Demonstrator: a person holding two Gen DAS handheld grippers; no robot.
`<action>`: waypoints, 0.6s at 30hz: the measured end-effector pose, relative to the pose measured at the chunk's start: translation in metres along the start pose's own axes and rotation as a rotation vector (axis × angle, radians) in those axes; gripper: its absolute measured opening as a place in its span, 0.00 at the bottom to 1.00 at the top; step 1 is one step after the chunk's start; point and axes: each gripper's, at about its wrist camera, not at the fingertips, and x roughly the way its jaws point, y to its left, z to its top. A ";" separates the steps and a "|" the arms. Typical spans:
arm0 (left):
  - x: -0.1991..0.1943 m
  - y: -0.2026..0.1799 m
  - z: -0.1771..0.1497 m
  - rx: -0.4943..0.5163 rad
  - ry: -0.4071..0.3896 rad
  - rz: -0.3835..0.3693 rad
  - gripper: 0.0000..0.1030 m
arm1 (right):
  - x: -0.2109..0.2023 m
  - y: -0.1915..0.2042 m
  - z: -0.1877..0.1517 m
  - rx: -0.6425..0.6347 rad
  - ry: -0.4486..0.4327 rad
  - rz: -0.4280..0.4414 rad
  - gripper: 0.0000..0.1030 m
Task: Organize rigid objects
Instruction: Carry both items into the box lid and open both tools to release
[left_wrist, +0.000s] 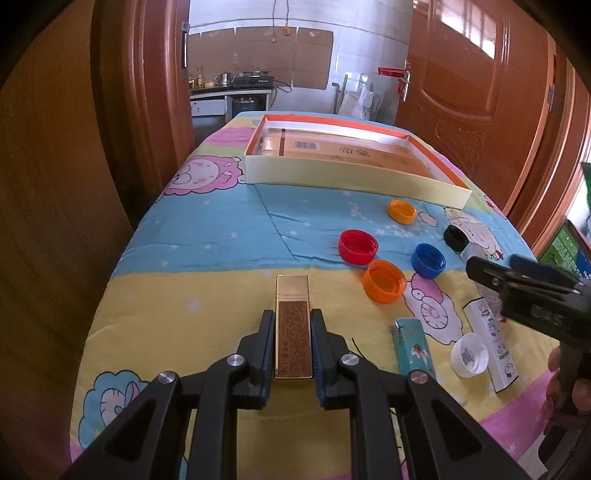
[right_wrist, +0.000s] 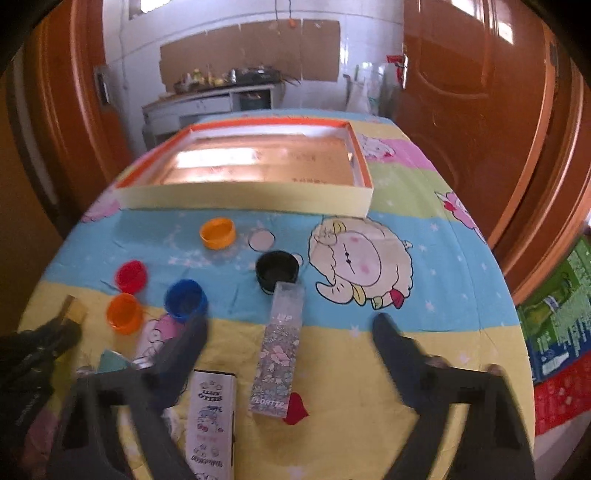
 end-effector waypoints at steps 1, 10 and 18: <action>0.001 0.000 0.001 0.002 0.000 -0.001 0.18 | 0.006 -0.001 0.000 0.013 0.034 0.001 0.28; 0.001 0.003 0.003 0.011 -0.016 -0.023 0.17 | 0.009 -0.006 -0.003 0.043 0.053 0.032 0.19; -0.008 0.001 0.019 0.015 -0.041 -0.024 0.18 | -0.011 -0.010 0.005 0.033 0.004 0.071 0.19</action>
